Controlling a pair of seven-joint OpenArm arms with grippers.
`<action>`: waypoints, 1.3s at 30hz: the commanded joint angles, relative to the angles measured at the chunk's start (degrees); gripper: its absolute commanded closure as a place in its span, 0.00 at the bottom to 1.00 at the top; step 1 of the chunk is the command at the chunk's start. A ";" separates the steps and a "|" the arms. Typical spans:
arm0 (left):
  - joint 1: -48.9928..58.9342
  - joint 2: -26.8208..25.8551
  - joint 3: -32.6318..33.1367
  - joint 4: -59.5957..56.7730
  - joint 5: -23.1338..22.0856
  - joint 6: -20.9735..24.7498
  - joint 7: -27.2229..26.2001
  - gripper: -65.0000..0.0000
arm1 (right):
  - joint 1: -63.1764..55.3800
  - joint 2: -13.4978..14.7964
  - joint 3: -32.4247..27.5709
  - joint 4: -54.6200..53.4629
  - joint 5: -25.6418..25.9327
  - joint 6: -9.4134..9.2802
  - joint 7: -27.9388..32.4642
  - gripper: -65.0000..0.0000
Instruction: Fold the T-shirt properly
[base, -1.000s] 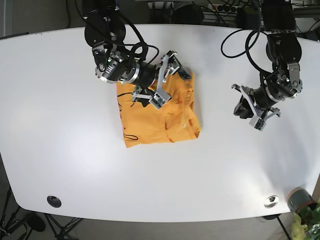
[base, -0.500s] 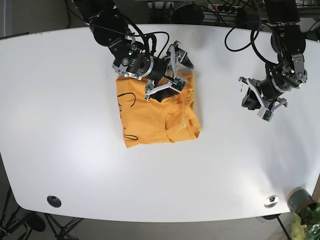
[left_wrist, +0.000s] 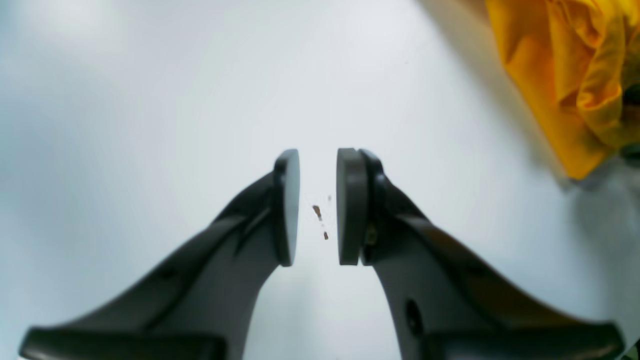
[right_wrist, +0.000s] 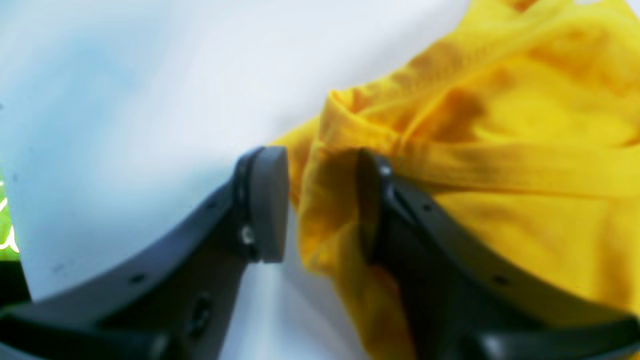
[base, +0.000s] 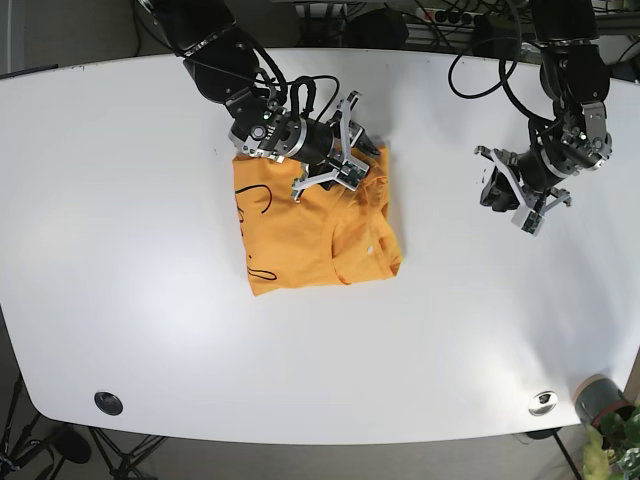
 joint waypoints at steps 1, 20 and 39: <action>-0.58 -0.91 -0.44 1.01 -0.80 -0.18 -1.08 0.83 | 1.04 -0.51 0.05 -0.52 0.59 -0.02 3.00 0.69; -0.67 -0.82 -0.18 0.93 -0.80 -0.18 -1.08 0.83 | 0.95 -0.60 0.05 -1.31 0.85 -0.02 5.72 1.00; -0.84 -0.73 -0.09 0.84 -0.71 -0.18 -1.08 0.83 | 0.51 -5.09 -0.22 8.72 0.85 -0.02 -2.72 1.00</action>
